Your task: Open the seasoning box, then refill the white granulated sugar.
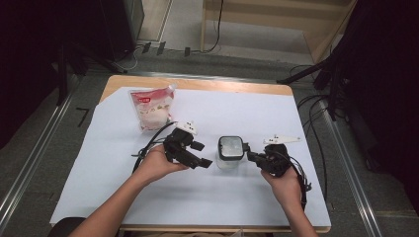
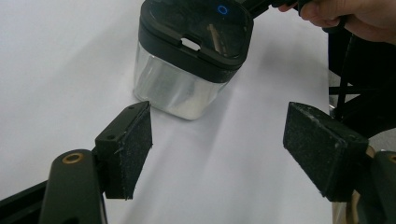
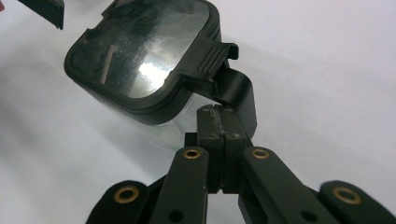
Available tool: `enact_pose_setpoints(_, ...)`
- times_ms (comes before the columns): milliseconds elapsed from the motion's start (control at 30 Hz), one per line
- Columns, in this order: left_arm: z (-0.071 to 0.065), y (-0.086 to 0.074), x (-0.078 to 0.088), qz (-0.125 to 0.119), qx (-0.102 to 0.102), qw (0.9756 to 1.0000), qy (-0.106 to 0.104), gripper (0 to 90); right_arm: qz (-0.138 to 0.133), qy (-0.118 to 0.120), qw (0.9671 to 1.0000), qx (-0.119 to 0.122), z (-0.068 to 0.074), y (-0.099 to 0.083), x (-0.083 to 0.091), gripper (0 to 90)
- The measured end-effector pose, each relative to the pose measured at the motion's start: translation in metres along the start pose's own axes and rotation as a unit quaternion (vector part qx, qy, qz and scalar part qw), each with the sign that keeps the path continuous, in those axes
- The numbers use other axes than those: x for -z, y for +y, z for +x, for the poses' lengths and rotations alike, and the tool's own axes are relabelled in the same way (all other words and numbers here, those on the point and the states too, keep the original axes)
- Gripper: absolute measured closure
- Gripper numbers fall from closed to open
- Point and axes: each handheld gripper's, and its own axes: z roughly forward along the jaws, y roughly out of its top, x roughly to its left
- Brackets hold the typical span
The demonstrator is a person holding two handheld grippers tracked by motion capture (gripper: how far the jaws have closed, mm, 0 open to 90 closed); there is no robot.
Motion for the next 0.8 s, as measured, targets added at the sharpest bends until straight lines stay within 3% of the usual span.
enact_pose_setpoints(167, 0.003, 0.005, -0.008, 0.009, -0.004, 0.9999, -0.002, 20.8, -0.004, 0.003, 1.0, -0.001, -0.001, 0.002, 0.004, 90.0)
enact_pose_setpoints(300, 0.007, 0.011, -0.011, 0.011, -0.02, 0.9997, 0.001, 18.7, -0.011, -0.006, 0.9999, -0.006, -0.007, 0.006, 0.01, 90.0)
enact_pose_setpoints(400, 0.009, 0.014, -0.014, 0.01, -0.025, 0.9996, 0.009, 19.2, -0.008, -0.007, 0.9999, -0.011, -0.012, 0.01, 0.008, 90.0)
enact_pose_setpoints(567, 0.011, 0.017, -0.019, 0.007, -0.028, 0.9996, 0.006, 19.3, -0.002, -0.015, 0.9999, 0.008, -0.017, 0.019, 0.001, 90.0)
enact_pose_setpoints(700, 0.012, 0.022, -0.021, 0.011, -0.041, 0.9991, 0.006, 18.6, 0.005, -0.008, 1.0, 0.001, -0.021, 0.019, -0.006, 90.0)
enact_pose_setpoints(800, 0.013, 0.024, -0.024, 0.009, -0.036, 0.9993, 0.001, 18.0, 0.007, -0.002, 0.9999, -0.007, -0.023, 0.017, -0.006, 90.0)
